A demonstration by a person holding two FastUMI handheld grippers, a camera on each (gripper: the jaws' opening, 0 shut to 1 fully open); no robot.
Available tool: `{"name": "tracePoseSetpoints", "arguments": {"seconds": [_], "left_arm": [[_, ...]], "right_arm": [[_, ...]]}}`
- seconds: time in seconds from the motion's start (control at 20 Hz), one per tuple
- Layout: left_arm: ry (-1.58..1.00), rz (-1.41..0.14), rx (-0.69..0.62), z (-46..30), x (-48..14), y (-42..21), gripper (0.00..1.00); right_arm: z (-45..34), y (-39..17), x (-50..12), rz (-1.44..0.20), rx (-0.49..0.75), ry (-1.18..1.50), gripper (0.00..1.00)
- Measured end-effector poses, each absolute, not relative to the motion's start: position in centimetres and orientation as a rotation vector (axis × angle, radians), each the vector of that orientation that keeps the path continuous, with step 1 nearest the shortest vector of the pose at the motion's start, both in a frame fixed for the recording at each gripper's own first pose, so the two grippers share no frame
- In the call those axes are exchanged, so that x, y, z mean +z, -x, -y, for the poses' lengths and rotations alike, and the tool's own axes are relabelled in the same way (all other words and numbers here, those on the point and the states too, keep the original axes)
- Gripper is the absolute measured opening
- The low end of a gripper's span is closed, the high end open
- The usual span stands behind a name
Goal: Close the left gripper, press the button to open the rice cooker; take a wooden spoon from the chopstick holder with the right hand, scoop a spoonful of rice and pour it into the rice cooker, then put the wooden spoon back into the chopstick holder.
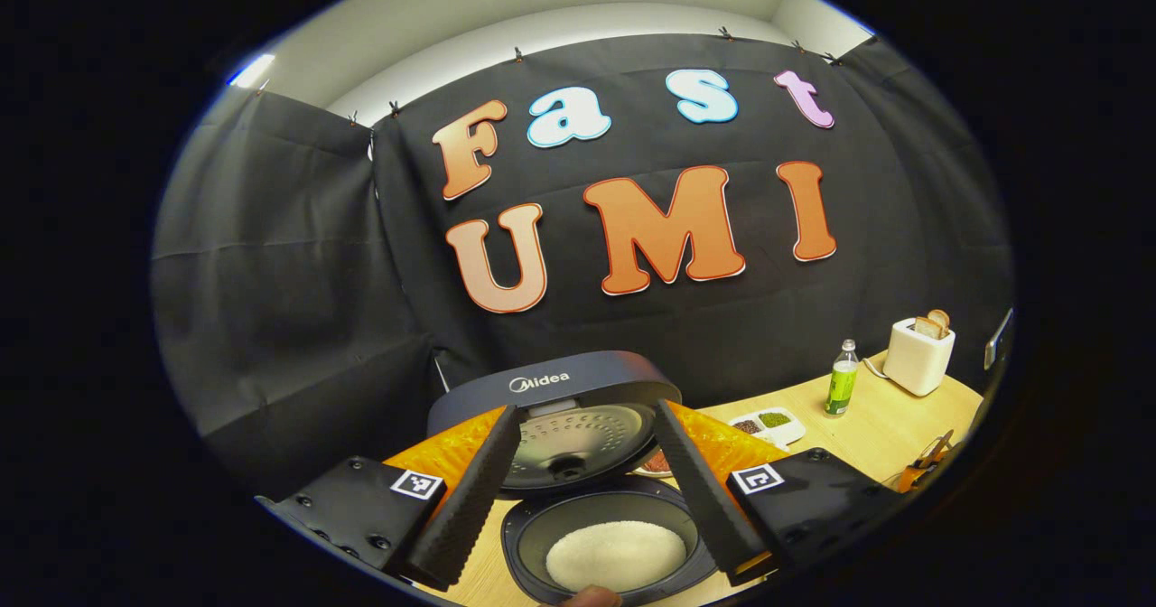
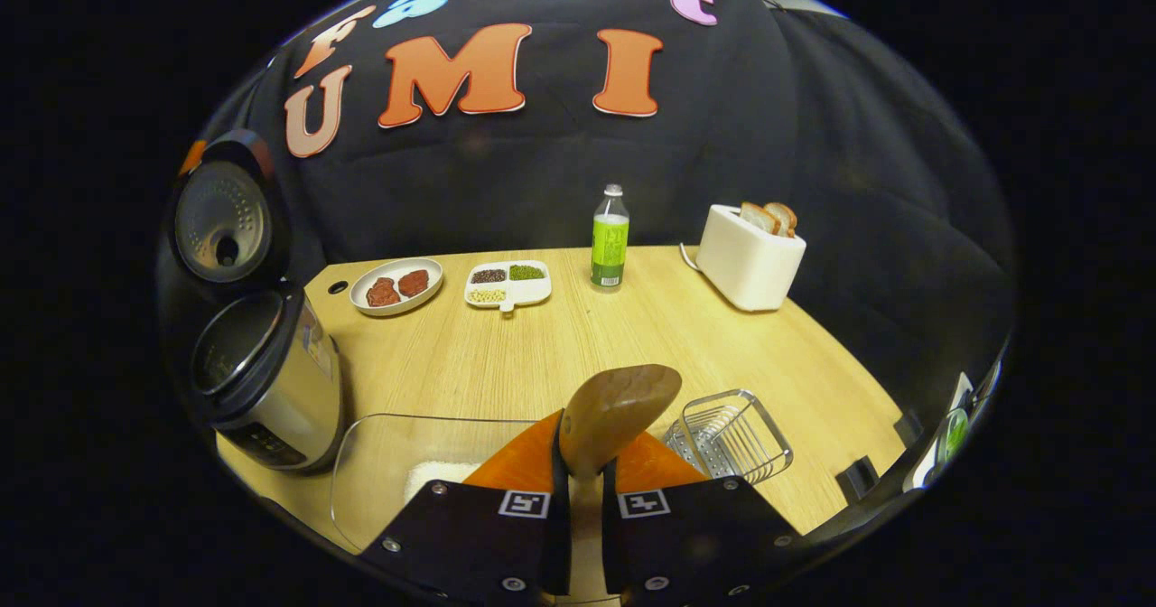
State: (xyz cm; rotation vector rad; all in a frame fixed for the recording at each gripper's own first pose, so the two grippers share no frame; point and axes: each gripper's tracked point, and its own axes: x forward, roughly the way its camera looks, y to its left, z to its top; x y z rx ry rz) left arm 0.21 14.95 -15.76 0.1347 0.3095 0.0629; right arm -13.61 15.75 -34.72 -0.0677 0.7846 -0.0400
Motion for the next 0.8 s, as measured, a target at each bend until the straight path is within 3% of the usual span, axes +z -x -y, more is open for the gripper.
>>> {"name": "tracePoseSetpoints", "arguments": {"seconds": [0.2, 0.65, 0.7, 0.8], "left_arm": [[-0.146, -0.338, 0.092, -16.3, -16.8, 0.3, 0.94], [-0.190, -0.374, 0.091, -17.3, -18.3, 0.9, 0.93], [-0.201, -0.367, 0.083, -17.1, -18.1, 0.8, 1.00], [-0.216, -0.349, 0.073, -17.0, -17.7, 0.6, 1.00]], "right_arm": [[-16.4, 13.3, -35.2, -0.671, -0.044, 0.161, 0.12], [-21.0, 14.6, -36.0, -0.672, 0.061, 0.076, 0.12], [-20.8, 14.7, -35.9, -0.683, 0.059, 0.041, 0.12], [-21.2, 14.8, -36.3, -0.723, 0.033, -0.056, 0.12]]}}
